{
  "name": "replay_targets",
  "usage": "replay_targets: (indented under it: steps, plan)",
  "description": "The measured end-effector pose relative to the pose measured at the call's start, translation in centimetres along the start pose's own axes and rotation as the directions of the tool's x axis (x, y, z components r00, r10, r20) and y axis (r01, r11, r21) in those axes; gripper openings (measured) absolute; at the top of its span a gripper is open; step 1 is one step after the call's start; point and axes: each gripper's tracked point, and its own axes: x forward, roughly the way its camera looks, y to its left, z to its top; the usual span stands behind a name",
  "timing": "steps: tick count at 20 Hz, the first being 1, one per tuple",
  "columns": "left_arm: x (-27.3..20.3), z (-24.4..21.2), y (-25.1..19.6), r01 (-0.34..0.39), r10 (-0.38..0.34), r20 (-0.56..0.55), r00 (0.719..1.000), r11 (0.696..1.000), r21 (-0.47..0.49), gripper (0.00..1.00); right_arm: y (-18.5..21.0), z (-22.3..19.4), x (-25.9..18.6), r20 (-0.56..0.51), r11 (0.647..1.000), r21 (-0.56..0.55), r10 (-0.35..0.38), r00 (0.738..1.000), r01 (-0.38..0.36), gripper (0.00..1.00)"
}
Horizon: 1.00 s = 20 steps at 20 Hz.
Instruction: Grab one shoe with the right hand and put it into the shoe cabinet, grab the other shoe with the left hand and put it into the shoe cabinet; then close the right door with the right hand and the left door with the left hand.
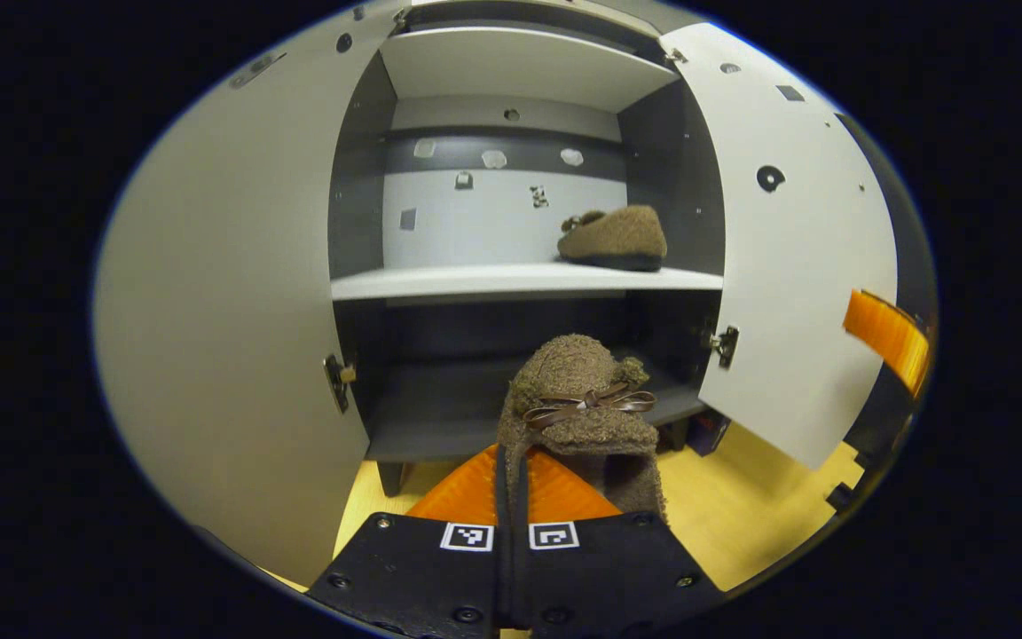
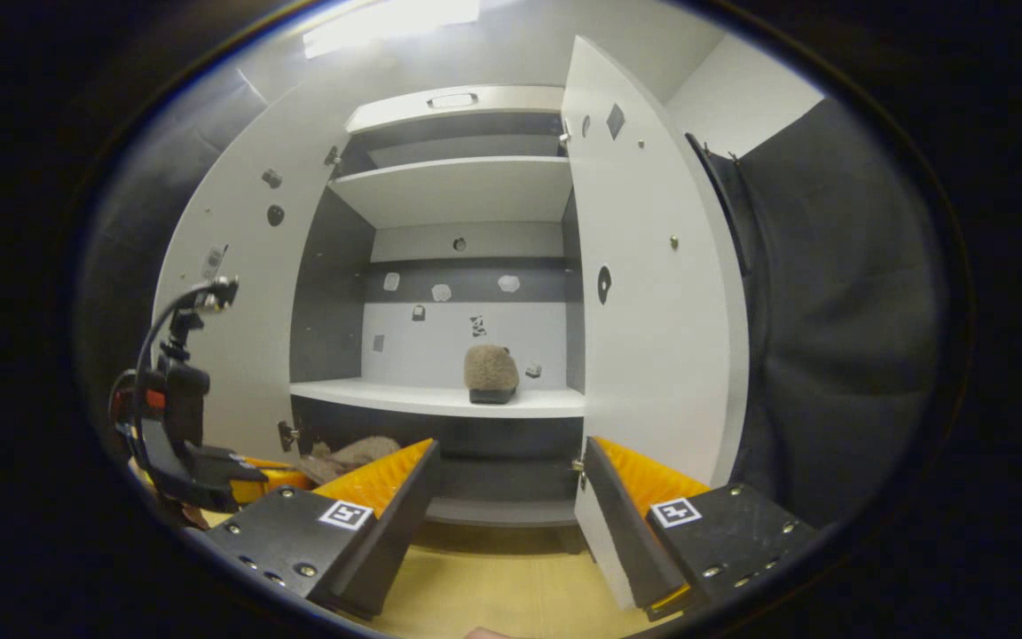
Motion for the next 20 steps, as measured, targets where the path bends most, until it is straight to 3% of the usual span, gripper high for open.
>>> replay_targets:
  steps: [7, 12, 20]
  plan:
    - [2.7, 10.9, 0.7, -0.058, 0.070, 0.164, 0.984, 0.995, -0.080, 0.00, -1.0, 1.6, 0.7, 0.022, 1.000, -0.009, 0.019, 1.000, -0.019, 0.98]
    - [6.9, 18.0, 2.5, -0.122, 0.165, 0.253, 0.953, 0.977, -0.177, 0.01, -0.1, 0.9, 1.4, 0.010, 0.998, -0.046, 0.053, 0.999, -0.052, 0.98]
    - [15.1, 22.0, 3.5, -0.163, 0.230, 0.250, 0.941, 0.951, -0.261, 0.00, -0.6, 0.3, 1.7, 0.012, 0.995, -0.052, 0.080, 0.997, -0.080, 0.98]
